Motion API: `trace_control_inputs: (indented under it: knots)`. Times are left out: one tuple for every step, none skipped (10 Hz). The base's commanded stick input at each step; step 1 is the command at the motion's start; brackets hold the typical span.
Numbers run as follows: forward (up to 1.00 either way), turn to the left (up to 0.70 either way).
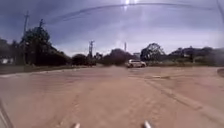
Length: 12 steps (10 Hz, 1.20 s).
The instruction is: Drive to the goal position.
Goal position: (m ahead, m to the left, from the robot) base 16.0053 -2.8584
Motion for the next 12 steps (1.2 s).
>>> trace_control_inputs:
  knots:
    - [0.7, 0.0]
    - [0.7, 0.0]
    - [0.7, 0.0]
    - [0.7, 0.0]
    - [0.7, 0.0]
    - [0.7, 0.0]
    - [0.7, 0.0]
    - [0.7, 0.0]
    - [0.7, 0.0]
    - [0.7, 0.0]
    - [0.7, 0.0]
    - [0.7, 0.0]
